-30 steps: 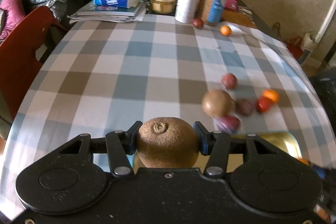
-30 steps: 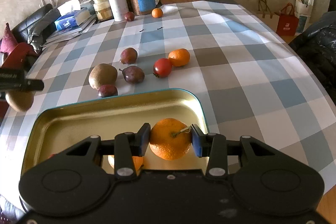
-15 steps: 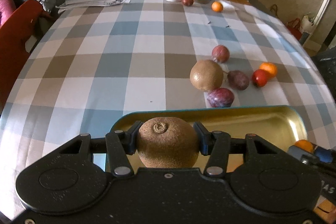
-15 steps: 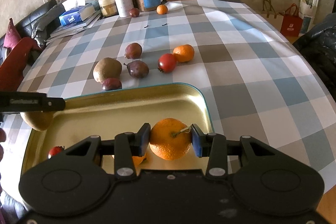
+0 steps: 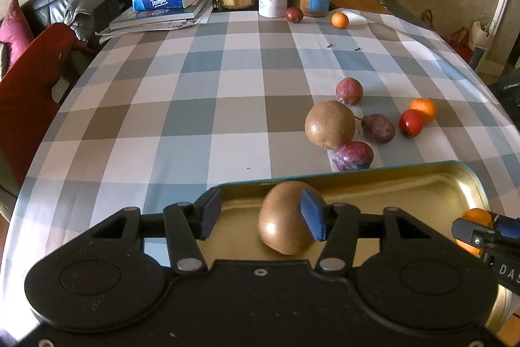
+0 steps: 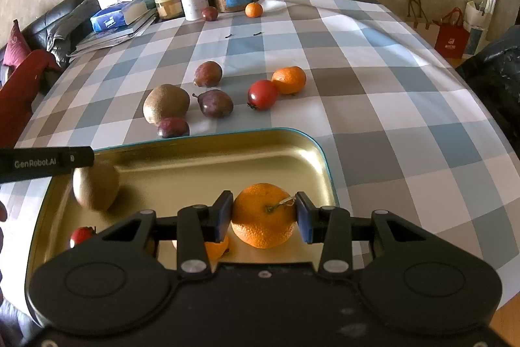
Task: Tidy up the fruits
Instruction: 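Lower and open left gripper to set the kiwi in the tray while right releases the orange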
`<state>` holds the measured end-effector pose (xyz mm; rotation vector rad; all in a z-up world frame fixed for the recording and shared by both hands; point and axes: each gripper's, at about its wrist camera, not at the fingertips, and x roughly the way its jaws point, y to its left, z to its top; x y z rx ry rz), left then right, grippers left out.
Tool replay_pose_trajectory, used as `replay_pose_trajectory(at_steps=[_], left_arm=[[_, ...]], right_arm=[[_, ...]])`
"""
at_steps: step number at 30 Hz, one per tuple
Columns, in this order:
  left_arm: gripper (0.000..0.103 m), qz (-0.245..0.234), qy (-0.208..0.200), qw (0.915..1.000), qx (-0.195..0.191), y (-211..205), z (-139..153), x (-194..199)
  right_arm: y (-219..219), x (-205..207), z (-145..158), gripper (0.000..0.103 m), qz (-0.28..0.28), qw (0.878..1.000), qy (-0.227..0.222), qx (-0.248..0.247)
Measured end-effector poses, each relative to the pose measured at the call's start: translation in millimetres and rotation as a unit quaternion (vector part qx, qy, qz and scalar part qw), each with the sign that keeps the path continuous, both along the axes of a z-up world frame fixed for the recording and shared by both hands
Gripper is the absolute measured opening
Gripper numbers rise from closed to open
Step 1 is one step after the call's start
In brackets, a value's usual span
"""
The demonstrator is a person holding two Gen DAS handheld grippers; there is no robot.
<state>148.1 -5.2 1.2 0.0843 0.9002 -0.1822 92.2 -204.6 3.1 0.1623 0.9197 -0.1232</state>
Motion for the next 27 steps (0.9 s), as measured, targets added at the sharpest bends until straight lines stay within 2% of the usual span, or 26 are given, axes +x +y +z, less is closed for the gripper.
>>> replay_pose_trajectory(at_steps=[11, 16, 19, 27], left_arm=[[0.061, 0.003, -0.013, 0.9999, 0.007, 0, 4, -7], [0.061, 0.004, -0.011, 0.9999, 0.006, 1, 3, -8], [0.061, 0.005, -0.010, 0.9999, 0.004, 2, 3, -10], [0.061, 0.007, -0.018, 0.9997, 0.013, 1, 5, -13]], right_arm=[[-3, 0, 2, 0.044, 0.004, 1.000, 0.003, 0.024], [-4, -3, 7, 0.044, 0.013, 0.999, -0.014, 0.049], [-3, -7, 13, 0.046, 0.004, 0.999, -0.034, 0.034], [-7, -7, 15, 0.046, 0.003, 0.998, -0.037, 0.058]])
